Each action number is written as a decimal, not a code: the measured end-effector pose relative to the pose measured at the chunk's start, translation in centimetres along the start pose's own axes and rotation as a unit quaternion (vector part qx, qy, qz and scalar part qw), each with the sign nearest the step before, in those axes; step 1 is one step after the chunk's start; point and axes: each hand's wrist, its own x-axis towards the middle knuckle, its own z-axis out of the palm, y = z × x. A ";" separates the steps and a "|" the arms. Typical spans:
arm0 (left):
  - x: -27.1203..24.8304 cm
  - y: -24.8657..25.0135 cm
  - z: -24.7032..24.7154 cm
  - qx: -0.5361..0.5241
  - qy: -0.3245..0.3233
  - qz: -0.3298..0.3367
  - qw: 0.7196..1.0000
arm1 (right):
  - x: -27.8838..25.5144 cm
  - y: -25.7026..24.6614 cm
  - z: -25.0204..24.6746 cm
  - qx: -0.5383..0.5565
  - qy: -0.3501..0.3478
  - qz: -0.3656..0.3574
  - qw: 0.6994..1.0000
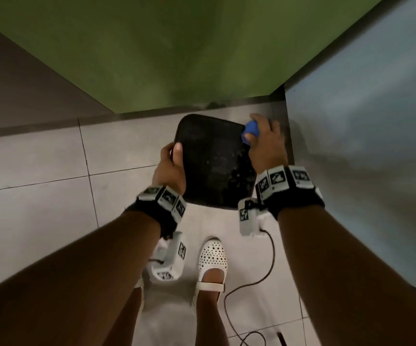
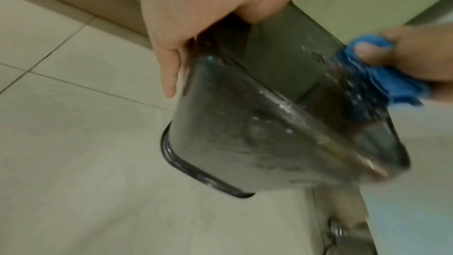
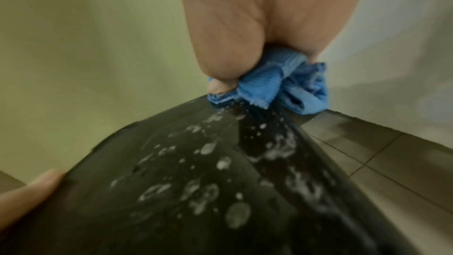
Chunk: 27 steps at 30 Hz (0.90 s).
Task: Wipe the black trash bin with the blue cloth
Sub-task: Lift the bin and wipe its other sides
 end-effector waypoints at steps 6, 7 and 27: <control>1.5 1.8 -1.2 0.000 0.015 0.072 0.997 | 1.2 0.6 -0.5 0.014 -0.019 -0.101 0.995; 2.5 2.7 -1.2 0.001 0.005 0.111 0.994 | 1.2 0.6 -0.4 0.013 -0.019 -0.105 0.994; 5.3 3.2 0.8 -0.019 0.042 0.181 0.982 | 0.4 0.4 0.4 -0.009 0.022 -0.034 0.999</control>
